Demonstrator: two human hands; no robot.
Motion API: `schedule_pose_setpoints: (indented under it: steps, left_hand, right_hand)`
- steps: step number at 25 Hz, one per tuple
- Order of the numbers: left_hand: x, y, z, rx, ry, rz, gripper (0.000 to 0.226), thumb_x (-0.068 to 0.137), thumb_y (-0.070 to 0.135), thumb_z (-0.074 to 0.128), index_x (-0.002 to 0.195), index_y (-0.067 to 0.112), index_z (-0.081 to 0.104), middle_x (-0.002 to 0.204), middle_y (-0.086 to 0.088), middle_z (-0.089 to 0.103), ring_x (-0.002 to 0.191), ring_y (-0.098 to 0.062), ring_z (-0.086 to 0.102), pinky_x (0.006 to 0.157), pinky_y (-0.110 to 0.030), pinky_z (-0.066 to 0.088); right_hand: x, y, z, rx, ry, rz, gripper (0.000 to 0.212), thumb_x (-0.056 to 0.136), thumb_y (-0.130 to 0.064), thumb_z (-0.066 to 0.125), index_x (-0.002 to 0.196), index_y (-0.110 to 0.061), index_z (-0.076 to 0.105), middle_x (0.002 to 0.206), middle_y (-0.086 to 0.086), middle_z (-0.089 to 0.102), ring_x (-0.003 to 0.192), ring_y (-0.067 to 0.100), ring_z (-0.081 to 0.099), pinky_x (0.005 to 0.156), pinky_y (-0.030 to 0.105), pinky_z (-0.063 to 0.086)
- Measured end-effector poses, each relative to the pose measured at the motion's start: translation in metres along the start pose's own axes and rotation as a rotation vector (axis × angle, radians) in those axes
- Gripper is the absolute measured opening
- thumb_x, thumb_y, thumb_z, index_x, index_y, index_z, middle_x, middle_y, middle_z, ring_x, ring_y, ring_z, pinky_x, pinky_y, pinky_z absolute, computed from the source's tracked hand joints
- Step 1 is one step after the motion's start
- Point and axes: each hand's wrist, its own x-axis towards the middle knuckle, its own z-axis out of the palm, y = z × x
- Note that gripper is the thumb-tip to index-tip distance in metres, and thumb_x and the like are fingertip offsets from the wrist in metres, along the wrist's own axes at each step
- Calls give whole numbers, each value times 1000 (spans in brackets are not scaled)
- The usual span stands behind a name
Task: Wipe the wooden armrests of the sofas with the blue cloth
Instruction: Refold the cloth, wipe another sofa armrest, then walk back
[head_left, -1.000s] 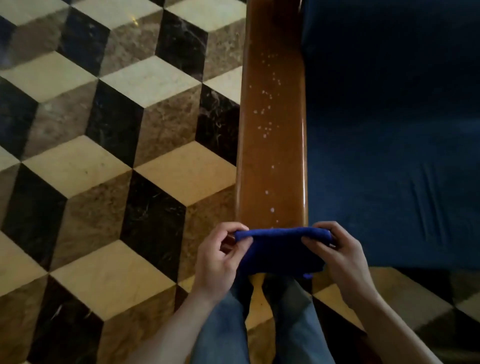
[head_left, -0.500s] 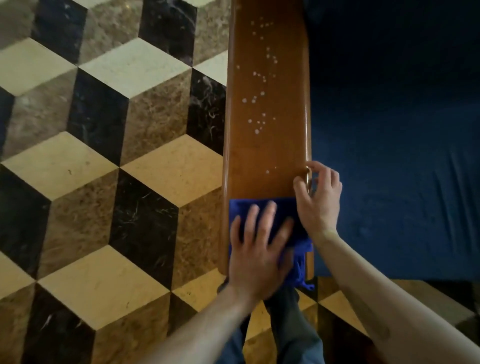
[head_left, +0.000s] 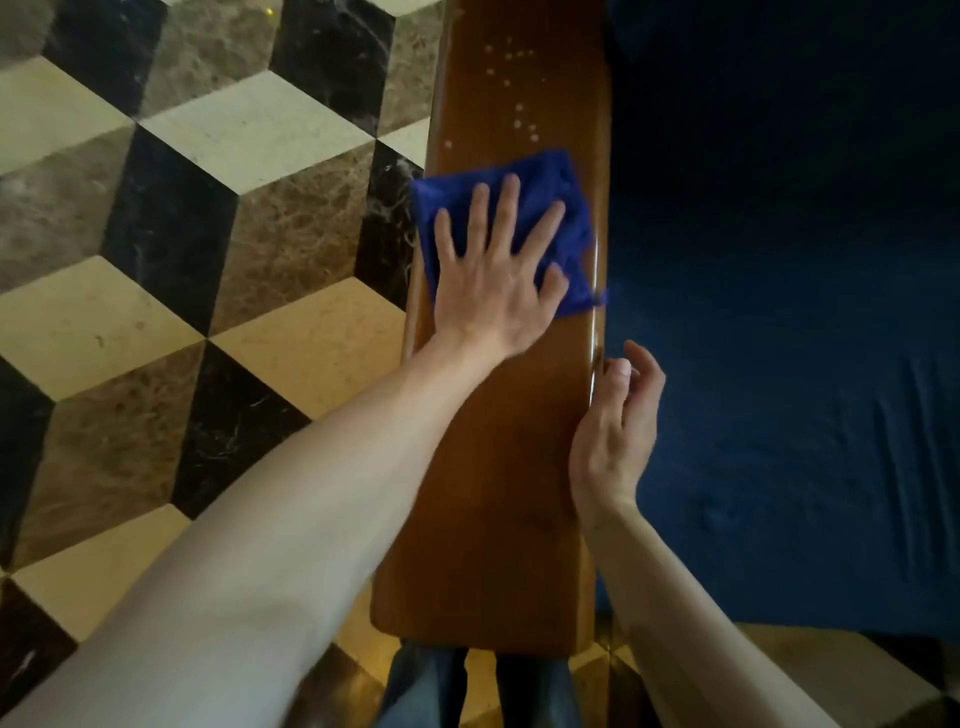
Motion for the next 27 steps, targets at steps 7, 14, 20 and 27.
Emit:
schedule_pose_setpoints:
  steps: [7, 14, 20, 27]
  left_hand:
    - [-243, -33, -9, 116, -238, 646, 65, 88, 57, 47, 149, 53, 22, 163, 10, 17, 150, -25, 19, 120, -57, -3]
    - [92, -6, -27, -202, -9, -307, 57, 96, 60, 20, 151, 51, 5, 166, -6, -10, 149, -47, -7, 115, -69, 8]
    - [-23, -42, -16, 148, -186, 582, 64, 92, 43, 37, 151, 50, 14, 166, 7, 5, 154, -28, 1, 121, -57, 4]
    - [174, -37, -36, -311, -4, -234, 57, 98, 53, 25, 152, 48, 6, 166, -6, -10, 149, -45, -10, 118, -65, 7]
  right_hand:
    - [-2, -3, -3, -33, -46, 31, 41, 100, -50, 31, 135, -33, 46, 127, -11, 55, 120, 12, 52, 104, 46, 45]
    - [15, -12, 9, -92, -25, 31, 44, 100, -48, 29, 138, -29, 43, 113, -8, 54, 108, 11, 48, 92, 35, 41]
    - [101, -72, 48, -156, 68, -62, 49, 102, -42, 32, 147, -22, 34, 129, 2, 56, 120, 26, 49, 97, 45, 39]
    - [111, -106, 118, -509, 118, -171, 54, 101, -49, 29, 149, -23, 23, 152, 6, 35, 133, 30, 34, 107, 51, 33]
